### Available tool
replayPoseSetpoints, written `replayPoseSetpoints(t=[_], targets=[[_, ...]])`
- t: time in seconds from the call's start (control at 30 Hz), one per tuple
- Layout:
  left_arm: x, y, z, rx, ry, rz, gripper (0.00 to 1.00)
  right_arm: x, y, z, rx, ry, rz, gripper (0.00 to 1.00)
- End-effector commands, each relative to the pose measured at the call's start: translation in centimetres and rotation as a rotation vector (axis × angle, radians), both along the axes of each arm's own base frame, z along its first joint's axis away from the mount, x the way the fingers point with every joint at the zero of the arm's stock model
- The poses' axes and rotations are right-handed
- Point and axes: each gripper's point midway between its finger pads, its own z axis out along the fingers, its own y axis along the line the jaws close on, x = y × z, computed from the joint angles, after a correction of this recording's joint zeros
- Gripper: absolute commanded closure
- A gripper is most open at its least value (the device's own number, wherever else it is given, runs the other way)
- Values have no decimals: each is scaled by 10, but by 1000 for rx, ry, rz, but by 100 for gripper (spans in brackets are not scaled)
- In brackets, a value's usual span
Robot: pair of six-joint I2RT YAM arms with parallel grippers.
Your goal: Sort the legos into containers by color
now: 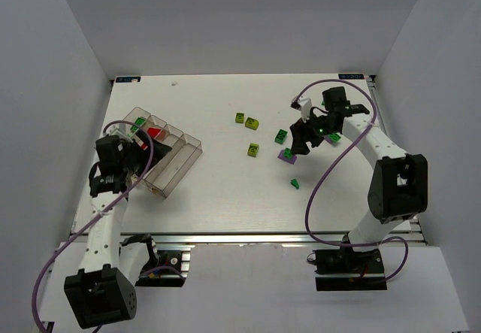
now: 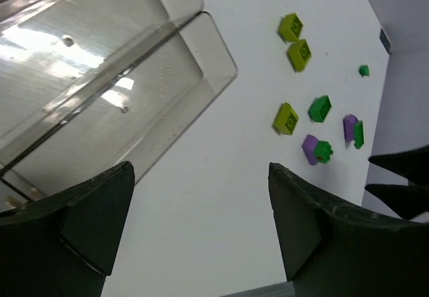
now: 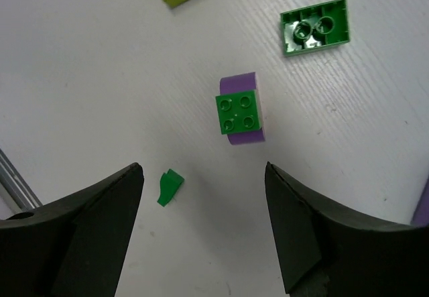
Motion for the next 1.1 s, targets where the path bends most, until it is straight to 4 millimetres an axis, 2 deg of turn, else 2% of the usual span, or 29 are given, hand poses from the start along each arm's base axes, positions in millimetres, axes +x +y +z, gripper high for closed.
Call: replayPoseSetpoints(t=[0.0,0.23,0.4,0.6,0.73,0.83,0.93,1.07], targets=[[-2,-19,22,-29,-81,-63,11,-10,3,9,9,-55,197,22],[-15,-29,14,-23,-52,-71,17,2,4,2,1,-82,222,26],[-23,-32,7,-46,-52,-63,22,-3,5,-3,-1,-105,297,28],[-24,-37,8,-73,-60,-62,22,4,8,-18,-70,-131,324,28],[-24,-37,6,-85,-57,-56,21,18,11,-30,-154,-142,279,26],[-23,-38,8,-92,-63,-50,21,29,13,-32,-180,-137,236,16],[-24,-38,8,-93,-68,-47,21,34,13,-32,-197,-148,224,17],[-25,-37,7,-92,-63,-43,21,30,11,-26,-202,-182,229,19]])
